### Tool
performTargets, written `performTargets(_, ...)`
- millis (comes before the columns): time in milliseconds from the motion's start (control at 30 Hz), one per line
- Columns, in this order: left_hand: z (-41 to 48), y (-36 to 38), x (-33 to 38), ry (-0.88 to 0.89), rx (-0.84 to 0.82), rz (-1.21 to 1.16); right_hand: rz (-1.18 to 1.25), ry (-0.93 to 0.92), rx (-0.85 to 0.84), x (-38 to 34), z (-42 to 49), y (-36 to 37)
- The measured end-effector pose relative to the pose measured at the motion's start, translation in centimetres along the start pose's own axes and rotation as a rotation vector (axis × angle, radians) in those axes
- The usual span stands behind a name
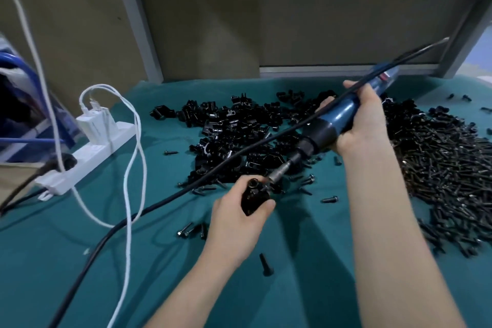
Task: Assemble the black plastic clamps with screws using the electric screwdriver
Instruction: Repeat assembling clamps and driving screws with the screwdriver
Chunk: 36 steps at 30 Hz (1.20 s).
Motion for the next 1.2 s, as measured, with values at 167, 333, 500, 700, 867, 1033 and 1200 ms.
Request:
performTargets(167, 0.2, -0.6, -0.1, 0.017, 0.033, 0.097, -0.018, 0.0, 0.055, 0.8, 1.7, -2.0)
performTargets(333, 0.4, -0.5, -1.1, -0.043, 0.03, 0.113, -0.029, 0.055, 0.068, 1.4, 2.7, -3.3)
performTargets(500, 0.4, -0.4, -0.9, -0.022, 0.013, 0.118, -0.035, 0.074, 0.066, 2.3, 3.0, -3.6)
performTargets(700, 0.3, -0.4, -1.1, -0.023, 0.041, 0.127, -0.033, 0.112, 0.054, 3.3, 2.9, -3.3)
performTargets(867, 0.4, -0.5, -1.1, -0.028, 0.055, 0.108, -0.038, 0.114, 0.092, 3.6, 2.7, -3.4)
performTargets(1033, 0.5, -0.7, -1.5, -0.056, 0.094, 0.114, -0.019, 0.108, 0.105, 3.9, 2.7, -3.1)
performTargets(1200, 0.5, -0.8, -1.5, -0.057, 0.102, 0.1, 0.006, 0.105, 0.1, 4.0, 2.8, -3.0)
Point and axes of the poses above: each hand's wrist, its own z-axis towards the middle knuckle, its own y-axis out of the palm, x = y × z, the point moved 7 cm from there along z, towards the middle knuckle, and after that the axes turned 3 degrees about z, right-handed, at the moved point
